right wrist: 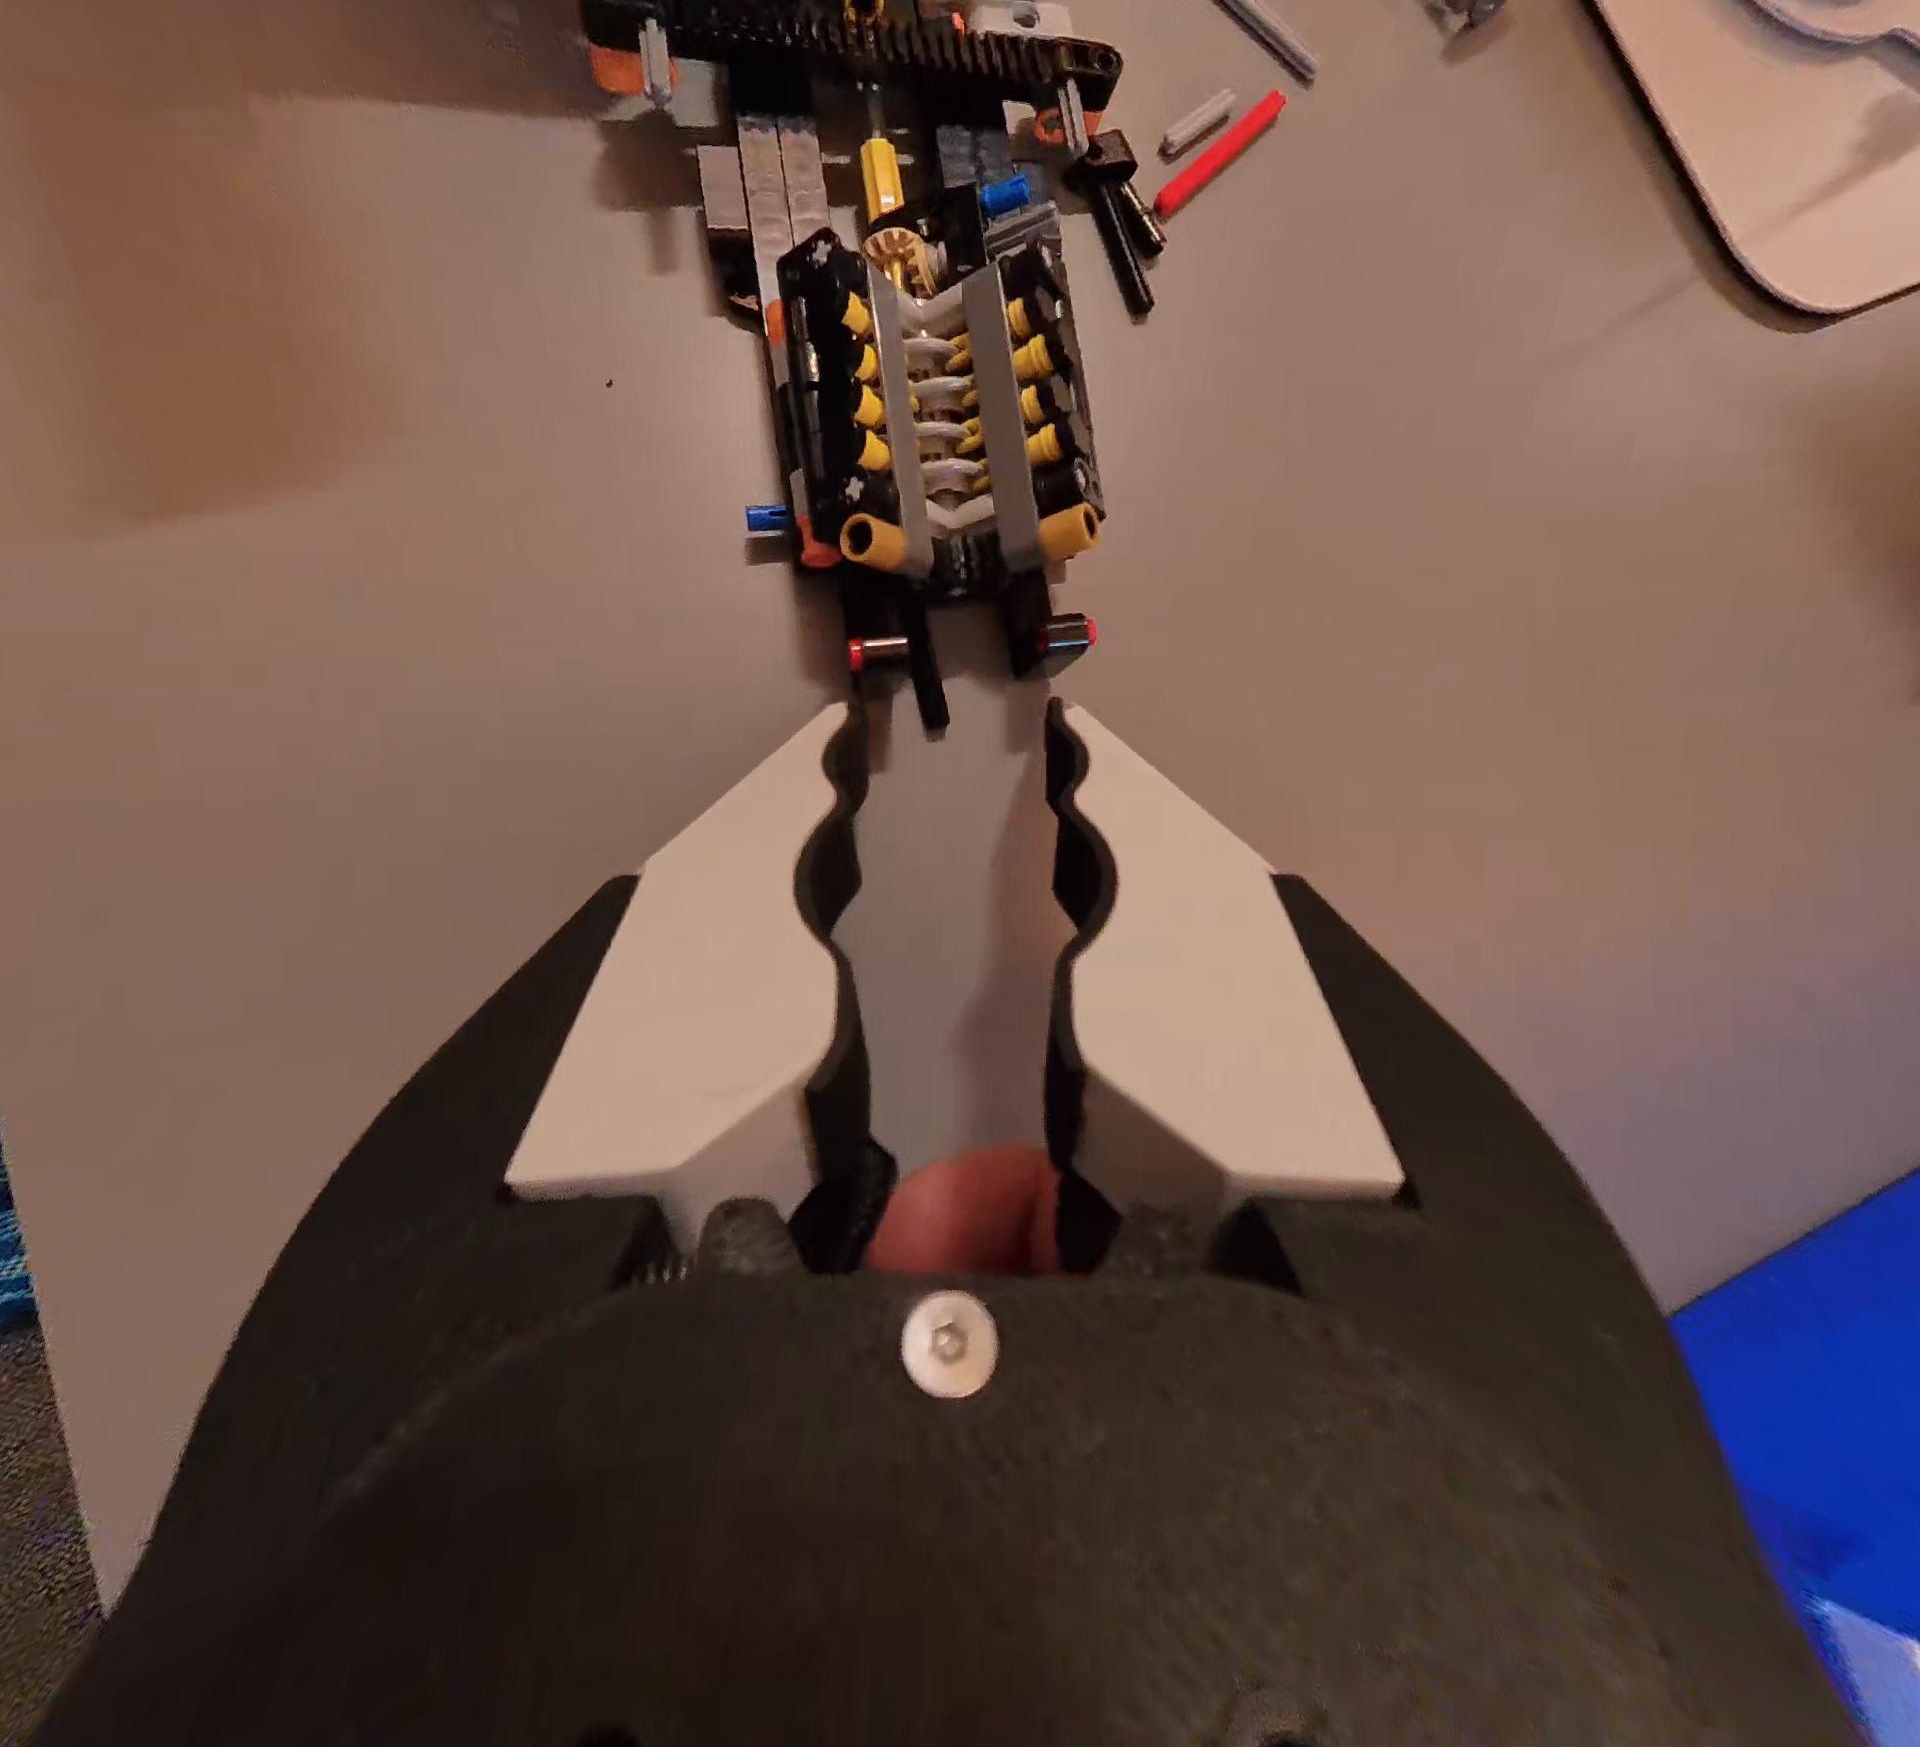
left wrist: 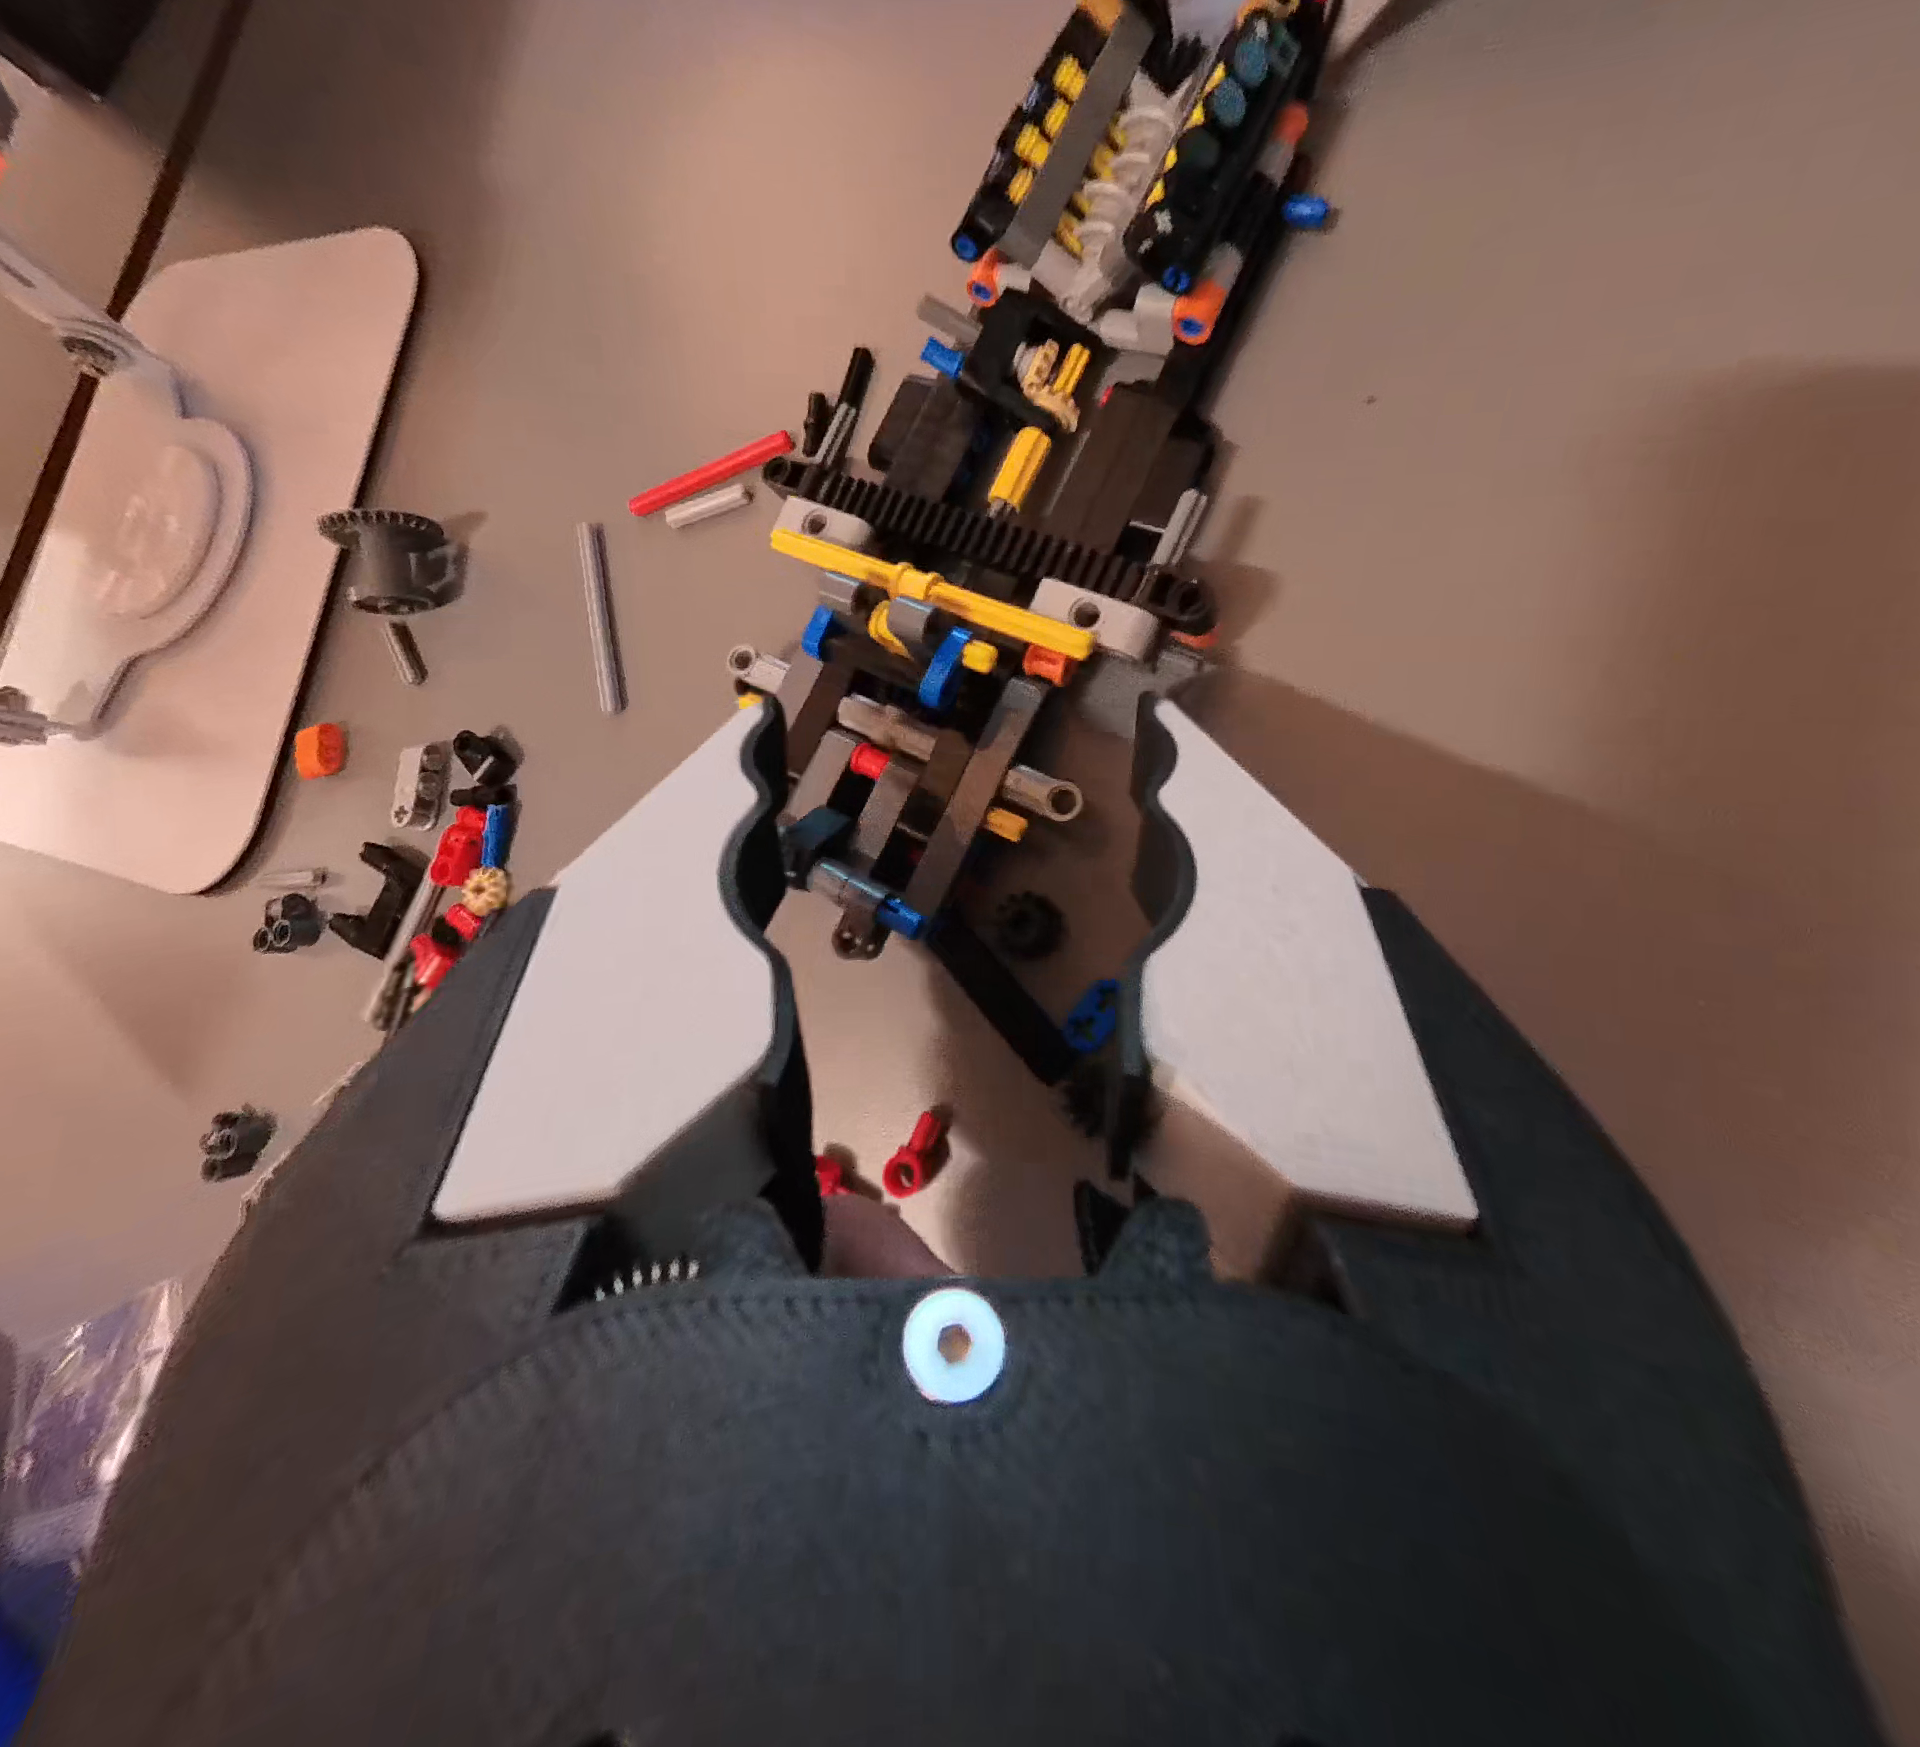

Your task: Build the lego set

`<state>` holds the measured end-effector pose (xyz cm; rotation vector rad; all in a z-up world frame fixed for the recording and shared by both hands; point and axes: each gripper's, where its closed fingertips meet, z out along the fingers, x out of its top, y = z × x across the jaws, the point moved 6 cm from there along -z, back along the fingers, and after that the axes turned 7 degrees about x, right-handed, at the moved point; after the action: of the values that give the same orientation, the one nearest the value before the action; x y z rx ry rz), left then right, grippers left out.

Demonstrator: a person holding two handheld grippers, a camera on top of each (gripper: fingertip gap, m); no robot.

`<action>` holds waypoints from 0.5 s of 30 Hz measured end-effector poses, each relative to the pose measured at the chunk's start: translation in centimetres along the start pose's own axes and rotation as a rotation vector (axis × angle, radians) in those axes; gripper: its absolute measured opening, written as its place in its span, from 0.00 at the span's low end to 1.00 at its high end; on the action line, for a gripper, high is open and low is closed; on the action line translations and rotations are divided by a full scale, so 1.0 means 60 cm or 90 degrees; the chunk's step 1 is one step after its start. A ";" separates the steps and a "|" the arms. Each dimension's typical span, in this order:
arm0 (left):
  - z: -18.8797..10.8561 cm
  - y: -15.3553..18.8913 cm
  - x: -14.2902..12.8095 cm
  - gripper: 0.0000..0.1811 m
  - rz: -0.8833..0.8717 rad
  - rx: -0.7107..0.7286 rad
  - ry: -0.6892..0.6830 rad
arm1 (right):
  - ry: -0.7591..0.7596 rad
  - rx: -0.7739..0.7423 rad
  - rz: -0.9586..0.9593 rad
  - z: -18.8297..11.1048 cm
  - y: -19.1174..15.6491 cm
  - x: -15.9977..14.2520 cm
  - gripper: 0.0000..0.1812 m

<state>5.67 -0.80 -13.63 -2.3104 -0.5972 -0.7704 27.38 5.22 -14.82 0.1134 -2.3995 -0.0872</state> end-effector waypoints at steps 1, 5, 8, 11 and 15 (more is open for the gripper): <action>0.003 0.005 -0.002 0.35 0.002 -0.014 -0.008 | -0.002 -0.002 -0.001 -0.001 0.000 -0.002 0.16; 0.006 0.018 -0.002 0.32 -0.011 -0.041 -0.012 | 0.006 -0.007 -0.010 -0.003 0.000 -0.008 0.08; 0.006 0.018 -0.002 0.31 -0.007 -0.041 -0.010 | 0.011 -0.004 -0.020 0.001 0.001 -0.005 0.07; 0.008 0.018 -0.002 0.30 -0.015 -0.045 -0.005 | 0.014 0.012 -0.022 0.009 0.002 0.001 0.03; 0.007 0.016 -0.005 0.29 -0.015 -0.043 -0.005 | 0.019 0.029 -0.001 0.009 0.008 0.000 0.01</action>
<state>6.17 -1.23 -14.49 -2.3726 -0.6119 -0.8043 27.01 5.70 -15.19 0.1361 -2.3726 -0.0318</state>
